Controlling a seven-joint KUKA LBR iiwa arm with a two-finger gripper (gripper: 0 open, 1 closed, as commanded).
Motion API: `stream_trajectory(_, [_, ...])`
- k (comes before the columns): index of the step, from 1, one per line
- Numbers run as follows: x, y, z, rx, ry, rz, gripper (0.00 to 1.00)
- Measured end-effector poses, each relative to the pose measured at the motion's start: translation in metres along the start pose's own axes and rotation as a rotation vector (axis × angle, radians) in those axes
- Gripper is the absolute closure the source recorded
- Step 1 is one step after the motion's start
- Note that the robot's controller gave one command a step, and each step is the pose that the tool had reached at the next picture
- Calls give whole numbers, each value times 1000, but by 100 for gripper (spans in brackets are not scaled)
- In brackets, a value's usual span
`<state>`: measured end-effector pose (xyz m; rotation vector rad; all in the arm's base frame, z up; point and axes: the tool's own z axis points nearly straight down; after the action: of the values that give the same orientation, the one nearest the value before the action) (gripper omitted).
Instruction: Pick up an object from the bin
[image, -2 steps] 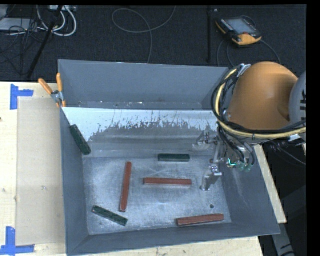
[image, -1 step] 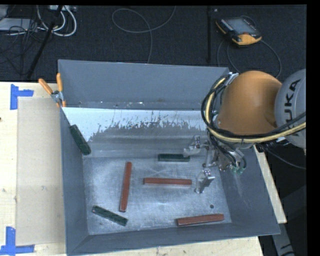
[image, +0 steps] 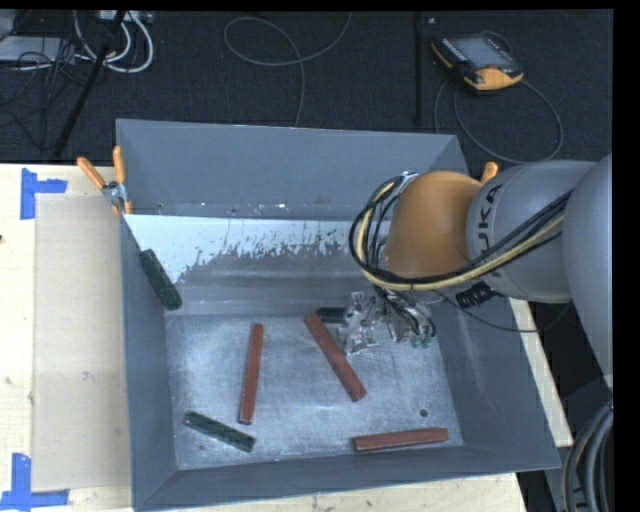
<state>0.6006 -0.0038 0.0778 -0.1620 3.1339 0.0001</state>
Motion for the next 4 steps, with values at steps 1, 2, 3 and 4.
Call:
stream_trajectory(1, [0, 0, 0, 0, 0, 0, 100])
stream_trajectory(2, [-12, 4, -9, -1, 8, -10, 0])
stream_trajectory(3, [-12, 4, -9, -1, 9, -10, 0])
stream_trajectory(4, [-6, 51, -5, 1, 4, -68, 0])
